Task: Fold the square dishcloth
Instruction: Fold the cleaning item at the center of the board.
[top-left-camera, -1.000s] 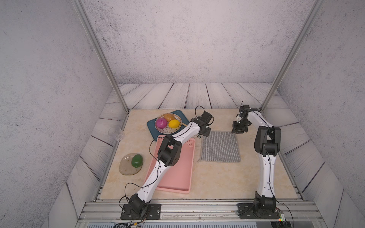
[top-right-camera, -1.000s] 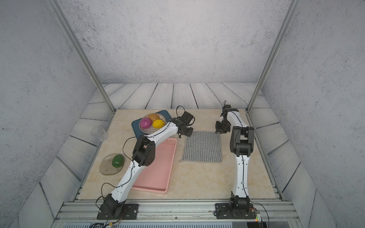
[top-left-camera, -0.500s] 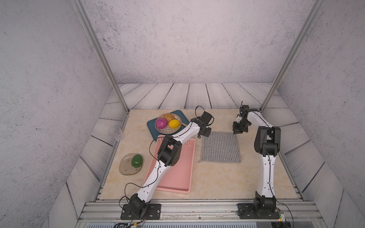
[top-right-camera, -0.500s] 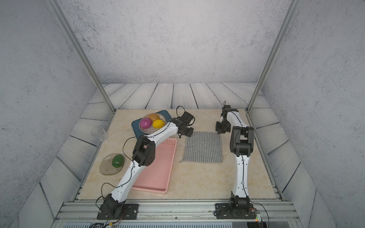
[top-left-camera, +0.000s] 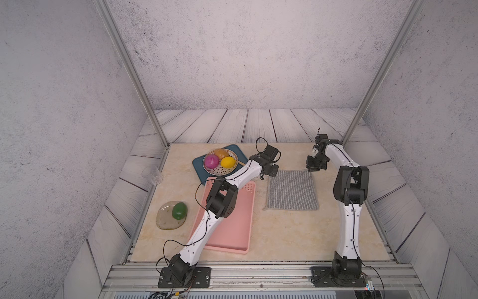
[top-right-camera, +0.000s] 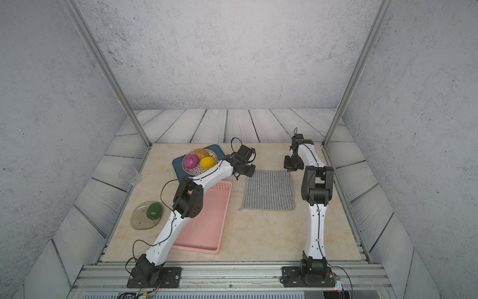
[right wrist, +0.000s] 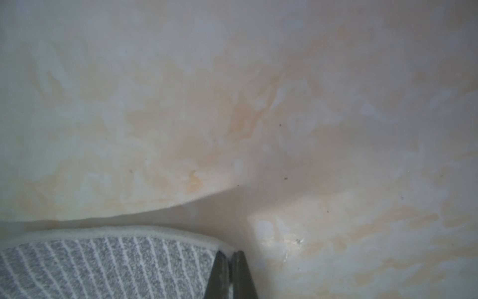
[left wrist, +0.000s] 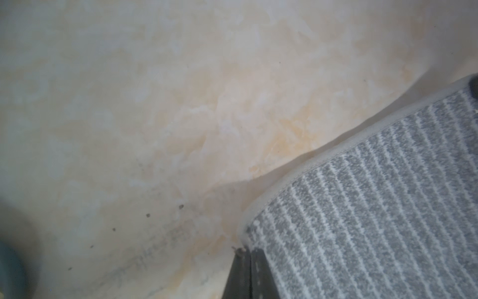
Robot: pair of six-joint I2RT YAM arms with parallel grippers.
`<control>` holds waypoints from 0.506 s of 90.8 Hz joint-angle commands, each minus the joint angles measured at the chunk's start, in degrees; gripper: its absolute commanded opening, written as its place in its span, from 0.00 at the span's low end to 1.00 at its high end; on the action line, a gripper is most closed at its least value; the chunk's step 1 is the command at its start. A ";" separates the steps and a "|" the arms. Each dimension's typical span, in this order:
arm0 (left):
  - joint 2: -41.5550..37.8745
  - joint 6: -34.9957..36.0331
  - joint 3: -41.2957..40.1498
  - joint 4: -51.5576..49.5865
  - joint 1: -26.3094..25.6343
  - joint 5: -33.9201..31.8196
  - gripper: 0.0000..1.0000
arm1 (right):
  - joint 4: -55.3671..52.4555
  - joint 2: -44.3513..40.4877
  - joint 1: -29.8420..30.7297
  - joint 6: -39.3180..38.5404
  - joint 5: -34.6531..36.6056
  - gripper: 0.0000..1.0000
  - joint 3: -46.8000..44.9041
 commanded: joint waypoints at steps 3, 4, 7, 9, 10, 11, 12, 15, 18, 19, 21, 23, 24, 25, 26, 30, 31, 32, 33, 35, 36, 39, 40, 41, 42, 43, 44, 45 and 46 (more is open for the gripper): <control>-3.26 1.24 0.61 2.50 0.95 -1.07 0.00 | 1.02 -3.44 0.18 1.00 1.97 0.00 2.70; -3.34 1.32 0.63 2.58 1.00 -1.11 0.00 | 1.05 -3.51 0.14 1.03 2.03 0.00 2.81; -3.52 1.50 0.62 2.77 1.11 -1.30 0.00 | 1.20 -3.53 0.18 1.20 2.19 0.00 2.96; -3.73 1.68 0.60 2.94 1.18 -1.44 0.00 | 1.36 -3.56 0.14 1.34 2.29 0.00 3.12; -3.80 1.80 0.54 2.98 1.20 -1.52 0.00 | 1.45 -3.61 0.16 1.38 2.32 0.00 3.15; -3.83 1.91 0.51 3.05 1.22 -1.56 0.00 | 1.53 -3.72 0.17 1.40 2.34 0.00 3.12; -3.93 2.00 0.45 3.12 1.22 -1.62 0.00 | 1.62 -3.78 0.18 1.45 2.35 0.00 3.11; -4.13 2.20 0.21 3.33 1.29 -1.84 0.00 | 1.96 -3.89 0.17 1.56 2.35 0.00 2.97; -4.52 2.51 -0.21 3.66 1.31 -1.98 0.00 | 2.36 -4.18 0.18 1.70 2.36 0.00 2.77; -4.63 2.52 -0.44 3.78 1.32 -2.01 0.00 | 2.47 -4.32 0.18 1.73 2.36 0.00 2.67; -4.84 2.62 -0.94 4.09 1.32 -2.03 0.00 | 2.73 -4.53 0.18 1.76 2.36 0.00 2.26; -4.90 2.69 -1.59 4.59 1.32 -1.99 0.00 | 3.17 -4.80 0.18 1.83 2.31 0.00 1.72; -4.91 2.66 -2.01 4.86 1.32 -1.97 0.00 | 3.45 -5.02 0.18 1.89 2.29 0.00 1.40; -5.75 2.64 -2.44 5.09 1.32 -1.87 0.00 | 3.77 -5.26 0.18 1.92 2.28 0.00 1.06; -6.30 2.68 -2.87 5.46 1.32 -1.78 0.00 | 4.10 -5.52 0.18 1.97 2.27 0.00 0.54; -7.78 2.44 -4.96 6.69 1.32 -1.42 0.00 | 5.90 -6.78 0.18 2.15 2.27 0.00 -1.64; -8.11 2.44 -5.49 7.19 1.32 -1.24 0.00 | 6.31 -7.11 0.18 2.18 2.31 0.00 -1.64; -8.49 2.40 -6.02 7.61 1.32 -1.07 0.00 | 6.73 -7.45 0.18 2.24 2.33 0.00 -2.35; -8.77 2.43 -6.69 8.04 1.32 -0.85 0.00 | 7.30 -7.93 0.18 2.31 2.34 0.00 -3.01; -9.44 2.40 -7.91 8.81 1.32 -0.38 0.00 | 8.31 -8.73 0.18 2.36 2.35 0.00 -4.26; -9.77 2.43 -8.46 9.30 1.32 -0.15 0.00 | 8.83 -9.09 0.18 2.42 2.35 0.00 -4.85; -10.82 2.50 -10.34 10.57 1.31 0.48 0.00 | 10.56 -10.44 0.18 2.51 2.29 0.00 -7.04; -11.12 2.52 -10.91 10.93 1.31 0.80 0.00 | 11.06 -10.87 0.18 2.53 2.28 0.00 -7.64; -11.49 2.57 -11.46 11.37 1.31 1.01 0.00 | 11.53 -11.27 0.18 2.55 2.27 0.00 -8.25; -11.81 2.56 -11.95 11.77 1.27 1.20 0.00 | 11.93 -11.64 0.18 2.60 2.27 0.00 -8.95; -12.14 2.59 -12.55 12.10 1.25 1.34 0.00 | 12.40 -12.09 0.18 2.62 2.27 0.00 -9.57; -12.44 2.61 -13.07 12.40 1.24 1.54 0.00 | 12.81 -12.49 0.18 2.68 2.27 0.00 -10.09; -12.72 2.66 -13.50 12.68 1.23 1.82 0.00 | 13.15 -12.82 0.18 2.75 2.31 0.00 -10.62; -12.99 2.73 -13.94 12.95 1.23 1.95 0.00 | 13.49 -13.21 0.18 2.79 2.33 0.00 -11.10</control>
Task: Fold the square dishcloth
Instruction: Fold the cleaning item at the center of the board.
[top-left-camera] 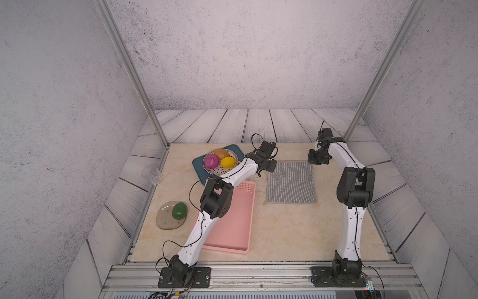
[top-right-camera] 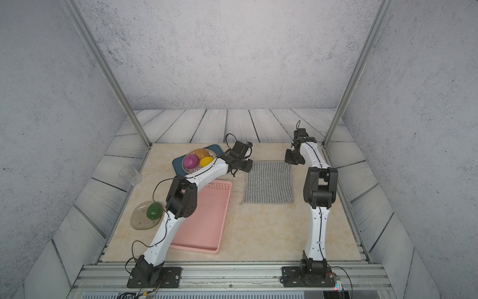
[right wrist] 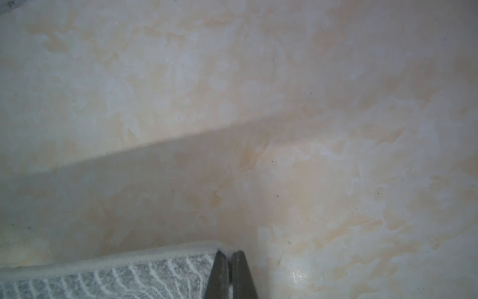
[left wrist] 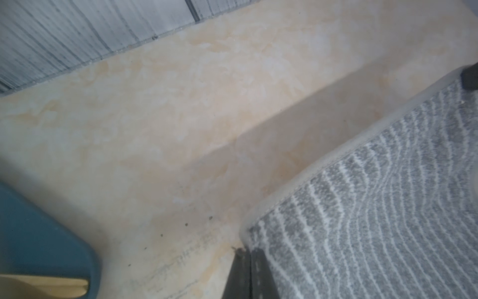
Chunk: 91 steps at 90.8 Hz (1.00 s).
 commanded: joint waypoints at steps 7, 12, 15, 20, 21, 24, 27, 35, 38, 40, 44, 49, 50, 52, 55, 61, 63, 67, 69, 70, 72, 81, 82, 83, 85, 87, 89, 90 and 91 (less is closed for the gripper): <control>-5.96 1.38 -6.06 5.92 0.22 3.68 0.00 | 7.73 -8.01 0.16 1.42 1.01 0.00 -8.34; -6.79 1.92 -7.28 5.86 0.22 5.01 0.00 | 9.10 -9.71 0.07 1.74 1.09 0.00 -10.89; -7.20 2.19 -7.86 5.80 0.22 5.79 0.00 | 9.94 -10.68 0.15 1.95 1.14 0.00 -12.36; -7.88 2.32 -9.09 5.88 0.22 6.56 0.00 | 11.51 -12.35 0.16 2.31 1.13 0.00 -15.22; -8.08 2.36 -9.35 5.92 0.22 6.62 0.00 | 11.84 -12.63 0.16 2.37 1.10 0.00 -15.87; -8.45 2.33 -10.41 6.34 0.18 6.93 0.00 | 12.89 -13.67 0.16 2.47 1.07 0.00 -17.56; -9.05 2.32 -11.74 7.21 0.14 7.14 0.00 | 13.86 -14.53 0.16 2.55 1.25 0.00 -19.36; -10.86 2.54 -15.75 9.86 -0.08 7.36 0.00 | 15.29 -16.49 0.12 2.94 2.27 0.00 -23.05; -11.58 2.76 -17.18 10.78 -0.12 7.38 0.00 | 15.63 -17.03 0.17 3.10 2.70 0.00 -24.28; -12.01 2.93 -18.01 11.28 -0.19 7.39 0.00 | 15.89 -17.37 0.16 3.13 2.84 0.00 -24.96; -12.88 3.33 -19.61 12.03 -0.36 7.32 0.00 | 16.36 -17.90 0.15 3.29 3.10 0.00 -26.31; -13.99 3.85 -21.40 12.95 -0.59 7.22 0.00 | 16.83 -18.50 0.12 3.46 3.17 0.00 -27.73; -14.17 3.87 -21.75 13.11 -0.62 7.21 0.00 | 16.91 -18.65 0.14 3.52 3.22 0.00 -27.97; -14.61 4.06 -22.47 13.47 -0.71 7.21 0.00 | 17.13 -18.87 0.16 3.61 3.18 0.00 -28.50; -15.25 4.25 -23.47 14.05 -0.88 7.21 0.00 | 17.29 -19.11 0.16 3.85 3.25 0.00 -29.16; -16.21 4.70 -25.06 14.31 -1.29 7.10 0.00 | 17.62 -19.68 0.15 4.38 3.15 0.00 -30.51; -16.50 4.80 -25.50 14.32 -1.45 7.03 0.00 | 17.79 -19.88 0.20 4.55 3.06 0.00 -30.92; -17.02 4.93 -26.39 14.24 -1.73 6.77 0.00 | 18.09 -20.25 0.16 4.85 2.79 0.00 -31.97; -17.28 4.98 -26.89 14.23 -1.89 6.49 0.00 | 18.28 -20.55 0.16 5.02 2.64 0.00 -32.45; -17.39 5.01 -27.13 14.27 -1.98 6.41 0.00 | 18.39 -20.68 0.16 5.09 2.60 0.00 -32.66; -17.63 5.03 -27.69 14.31 -2.15 6.07 0.00 | 18.49 -20.90 0.16 5.23 2.50 0.00 -33.23; -18.80 4.78 -30.01 14.44 -2.64 4.32 0.00 | 18.99 -22.00 0.16 5.82 2.38 0.00 -35.55; -18.94 4.69 -30.32 14.42 -2.70 4.19 0.00 | 19.05 -22.16 0.07 5.84 2.38 0.00 -35.79; -19.06 4.64 -30.56 14.41 -2.73 4.12 0.00 | 19.08 -22.32 0.12 5.90 2.38 0.00 -36.04; -19.32 4.43 -31.09 14.56 -2.82 4.00 0.00 | 19.10 -22.49 0.15 5.96 2.38 0.00 -36.45; -19.68 4.22 -31.67 14.82 -2.91 4.01 0.00 | 19.13 -22.82 0.07 6.06 2.38 0.00 -37.02; -20.01 3.99 -32.40 15.23 -3.04 3.97 0.00 | 19.20 -23.12 0.14 6.18 2.38 0.00 -37.53; -20.16 3.90 -32.74 15.52 -3.08 3.97 0.00 | 19.29 -23.24 0.15 6.28 2.38 0.00 -37.75; -20.44 3.85 -33.09 15.76 -3.14 3.92 0.00 | 19.38 -23.39 0.16 6.29 2.34 0.00 -38.08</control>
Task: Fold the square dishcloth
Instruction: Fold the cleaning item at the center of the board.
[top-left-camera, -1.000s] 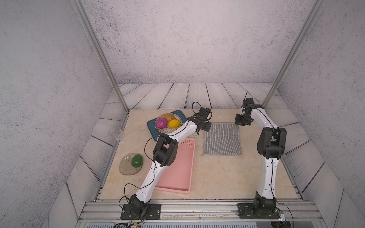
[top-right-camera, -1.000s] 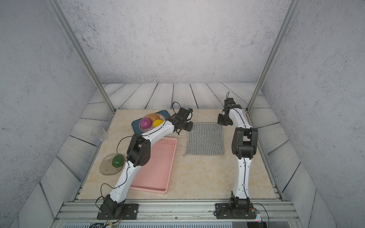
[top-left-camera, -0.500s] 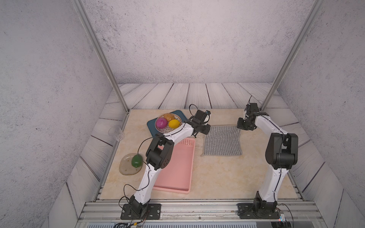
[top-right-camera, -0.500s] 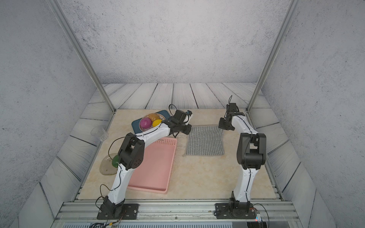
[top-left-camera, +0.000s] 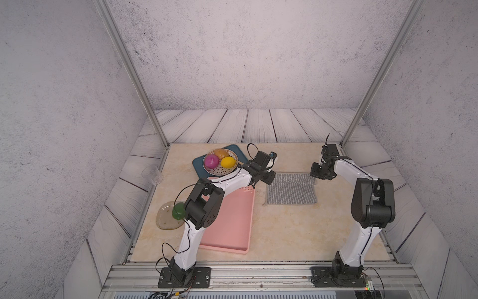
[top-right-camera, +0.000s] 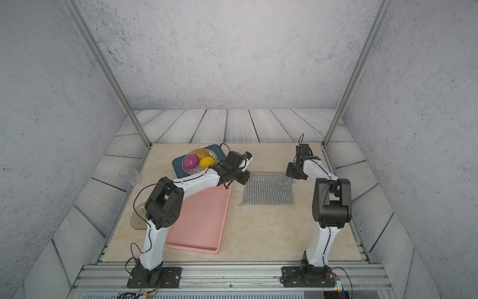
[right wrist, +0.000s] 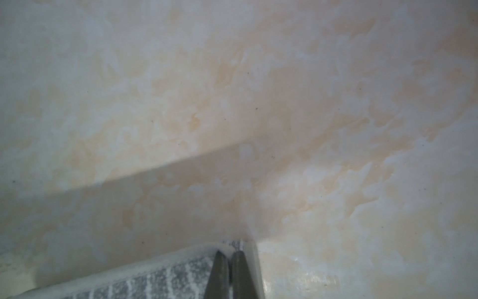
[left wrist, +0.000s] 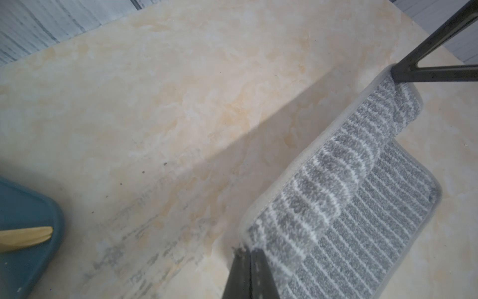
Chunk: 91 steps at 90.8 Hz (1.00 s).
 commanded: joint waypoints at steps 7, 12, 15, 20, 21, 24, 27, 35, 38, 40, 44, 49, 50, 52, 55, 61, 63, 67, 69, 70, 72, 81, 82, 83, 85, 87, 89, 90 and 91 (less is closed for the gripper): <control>-3.21 -0.57 -4.43 2.34 -1.09 -2.05 0.00 | 1.59 -4.29 0.03 1.95 0.58 0.00 -4.49; -3.49 -0.67 -5.22 2.54 -1.60 -2.69 0.00 | 2.23 -5.13 0.03 2.28 0.32 0.00 -5.97; -3.67 -0.75 -5.65 2.76 -1.92 -3.15 0.00 | 2.51 -5.51 0.05 2.32 0.21 0.00 -6.67; -4.05 -0.95 -6.57 3.23 -2.55 -4.04 0.00 | 2.52 -5.93 0.03 2.48 0.19 0.00 -7.46; -4.16 -0.94 -6.77 3.34 -2.65 -4.31 0.00 | 2.47 -6.04 0.03 2.58 0.19 0.00 -7.63; -4.44 -1.07 -7.32 3.67 -3.00 -5.10 0.00 | 2.47 -6.17 0.05 2.59 0.15 0.00 -8.00; -4.72 -1.32 -7.80 3.91 -3.28 -5.79 0.00 | 2.53 -6.33 0.03 2.67 0.05 0.00 -8.43; -5.27 -2.11 -8.96 4.39 -3.75 -7.36 0.00 | 3.00 -6.71 -0.02 2.95 -0.17 0.00 -9.66; -5.50 -2.57 -9.51 4.68 -3.87 -7.76 0.00 | 3.11 -6.79 0.02 3.02 -0.16 0.00 -9.98; -5.61 -2.78 -9.87 4.94 -3.96 -7.86 0.00 | 3.19 -6.94 -0.01 3.10 -0.20 0.00 -10.23; -5.94 -3.27 -10.68 5.46 -4.11 -8.09 0.00 | 3.27 -6.98 0.03 3.12 -0.28 0.00 -10.52; -6.31 -3.96 -11.55 6.04 -4.31 -8.32 0.00 | 3.18 -7.21 0.03 3.21 -0.35 0.00 -10.83; -6.38 -4.11 -11.72 6.15 -4.33 -8.30 0.00 | 3.20 -7.25 0.03 3.25 -0.34 0.00 -10.94; -6.55 -4.27 -12.07 6.43 -4.40 -8.39 0.00 | 3.21 -7.38 0.03 3.33 -0.38 0.00 -11.10; -6.81 -4.62 -12.55 6.80 -4.54 -8.48 0.02 | 3.30 -7.57 0.03 3.42 -0.53 0.00 -11.39; -7.07 -5.00 -13.27 7.28 -4.68 -8.62 0.04 | 3.49 -7.86 0.03 3.70 -0.95 0.00 -11.94; -7.14 -5.13 -13.40 7.29 -4.69 -8.69 0.04 | 3.52 -7.95 0.01 3.81 -1.19 0.00 -12.17; -7.10 -5.31 -13.55 7.32 -4.79 -8.75 0.05 | 3.67 -7.98 0.03 3.94 -1.61 0.00 -12.61; -7.08 -5.36 -13.62 7.32 -4.78 -8.68 0.05 | 3.81 -8.10 -0.01 4.03 -1.75 0.01 -12.84; -7.08 -5.38 -13.64 7.28 -4.78 -8.65 0.05 | 3.87 -8.08 0.01 4.10 -1.83 0.01 -13.00; -7.08 -5.49 -13.71 7.33 -4.78 -8.64 0.05 | 3.97 -8.08 0.03 4.22 -1.94 0.01 -13.22; -7.23 -5.51 -14.36 7.76 -5.10 -8.66 0.04 | 4.46 -8.20 0.01 4.56 -2.07 0.02 -14.23; -7.28 -5.50 -14.45 7.80 -5.16 -8.73 0.04 | 4.50 -8.22 0.02 4.59 -2.04 0.02 -14.30; -7.36 -5.50 -14.53 7.87 -5.19 -8.81 0.03 | 4.51 -8.28 0.03 4.64 -1.98 0.02 -14.39; -7.46 -5.45 -14.68 7.98 -5.21 -8.91 0.02 | 4.57 -8.43 0.03 4.73 -1.95 0.02 -14.60; -7.55 -5.40 -14.81 8.01 -5.28 -8.96 0.02 | 4.68 -8.58 0.03 4.78 -1.97 0.02 -14.81; -7.63 -5.40 -14.91 8.09 -5.30 -8.97 0.01 | 4.77 -8.71 0.03 4.79 -2.04 0.02 -14.95; -7.71 -5.36 -14.94 8.05 -5.30 -8.97 0.01 | 4.78 -8.79 0.07 4.79 -2.11 0.02 -14.97; -7.74 -5.34 -15.00 8.04 -5.30 -8.97 0.01 | 4.79 -8.87 0.05 4.79 -2.14 0.02 -15.03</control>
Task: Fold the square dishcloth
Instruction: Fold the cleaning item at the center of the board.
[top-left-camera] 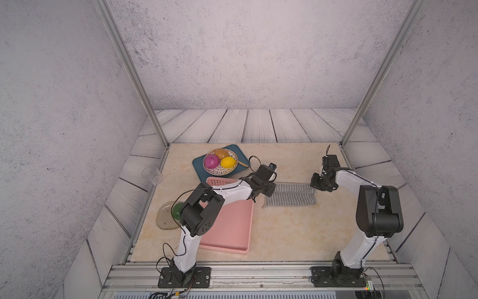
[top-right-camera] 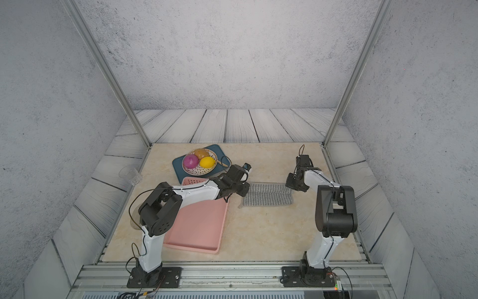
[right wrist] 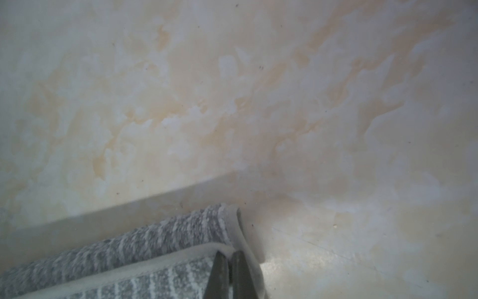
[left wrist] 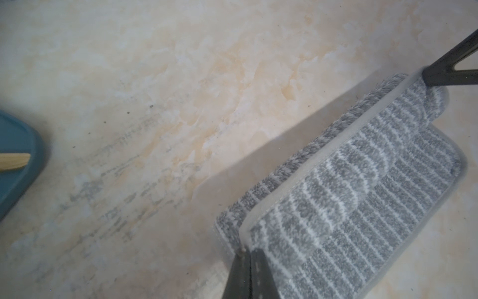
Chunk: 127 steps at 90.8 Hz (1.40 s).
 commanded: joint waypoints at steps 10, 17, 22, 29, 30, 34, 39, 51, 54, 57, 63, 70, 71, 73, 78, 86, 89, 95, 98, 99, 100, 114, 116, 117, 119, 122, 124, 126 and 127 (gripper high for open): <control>-3.14 -0.51 -2.08 1.66 -0.54 -0.99 0.01 | 0.21 -3.06 0.03 1.23 -0.66 0.02 -1.38; -3.57 -0.52 -2.67 1.98 -0.73 -1.22 0.00 | -0.04 -3.44 0.03 1.29 -0.72 0.02 -1.45; -3.76 -0.54 -3.11 2.02 -0.82 -1.35 0.01 | -0.14 -3.68 0.02 1.38 -0.91 0.03 -1.58; -4.08 -0.71 -3.81 2.23 -0.95 -1.21 0.07 | -0.19 -4.06 0.04 1.60 -1.27 0.04 -2.14; -4.16 -0.76 -3.92 2.26 -0.98 -1.18 0.09 | -0.14 -4.12 0.03 1.67 -1.32 0.04 -2.24; -4.27 -0.80 -4.42 2.44 -1.12 -1.00 0.19 | -0.21 -4.37 0.04 1.85 -1.37 0.06 -2.63; -4.44 -0.82 -4.96 2.68 -1.24 -0.62 0.23 | -0.21 -4.67 0.04 2.18 -1.38 0.07 -3.24; -4.87 -1.00 -6.08 2.55 -1.60 0.43 0.25 | -0.04 -5.24 0.04 3.18 -2.07 0.09 -4.90; -5.15 -1.08 -6.56 2.59 -1.69 0.64 0.25 | 0.06 -5.42 0.05 3.41 -2.43 0.10 -5.32; -5.45 -1.21 -6.96 2.63 -1.77 0.87 0.24 | 0.07 -5.59 0.08 3.62 -2.65 0.10 -5.72; -6.04 -1.43 -7.87 2.65 -2.03 1.30 0.25 | 0.00 -6.09 -0.09 4.11 -2.78 0.12 -6.59; -6.73 -1.56 -8.81 2.36 -2.35 1.65 0.23 | -0.22 -6.99 0.04 4.60 -2.66 0.15 -7.78; -6.84 -1.58 -8.97 2.32 -2.42 1.70 0.23 | -0.25 -7.17 0.04 4.66 -2.59 0.15 -7.91; -7.03 -1.69 -9.24 2.18 -2.57 1.78 0.23 | -0.34 -7.52 0.03 4.88 -2.49 0.16 -8.23; -7.65 -1.85 -9.89 1.76 -2.94 1.79 0.23 | -0.48 -8.39 0.06 5.34 -2.28 0.18 -9.11; -8.76 -1.96 -10.82 1.14 -3.64 1.46 0.23 | -0.83 -10.10 0.08 6.15 -2.17 0.21 -10.66; -9.18 -2.03 -11.16 1.00 -3.89 1.22 0.23 | -0.93 -10.74 0.04 6.52 -2.17 0.22 -11.17; -10.04 -2.10 -11.80 0.58 -4.30 0.82 0.24 | -1.46 -11.95 0.03 7.22 -2.15 0.23 -12.03; -10.48 -1.98 -12.15 0.30 -4.64 0.60 0.24 | -1.78 -12.65 0.03 7.53 -2.16 0.24 -12.38; -10.65 -1.97 -12.22 0.19 -4.71 0.52 0.25 | -1.99 -12.81 -0.01 7.71 -2.12 0.24 -12.50; -10.82 -2.01 -12.35 0.14 -4.79 0.47 0.25 | -2.10 -13.06 -0.08 7.84 -2.10 0.24 -12.64; -14.21 -2.36 -14.56 -0.34 -6.17 -0.35 0.27 | -3.94 -16.35 0.03 9.41 -2.12 0.25 -14.67; -14.70 -2.39 -14.81 -0.44 -6.36 -0.42 0.27 | -4.22 -16.97 0.03 9.63 -2.04 0.26 -15.06; -14.96 -2.40 -14.96 -0.44 -6.41 -0.48 0.27 | -4.40 -17.21 0.07 9.77 -1.93 0.26 -15.20; -15.46 -2.44 -15.25 -0.57 -6.62 -0.70 0.27 | -4.69 -17.78 0.04 10.03 -1.65 0.26 -15.56; -16.22 -2.48 -15.68 -0.60 -6.89 -0.90 0.28 | -5.31 -18.79 0.03 10.24 -1.19 0.26 -16.00; -16.76 -2.53 -15.95 -0.61 -7.07 -1.07 0.28 | -5.64 -19.41 0.05 10.39 -0.85 0.26 -16.25; -17.21 -2.56 -16.11 -0.68 -7.20 -1.20 0.28 | -6.17 -20.18 0.06 10.47 -0.36 0.26 -16.46; -17.44 -2.57 -16.14 -0.70 -7.26 -1.22 0.28 | -6.39 -20.57 0.00 10.58 -0.17 0.26 -16.56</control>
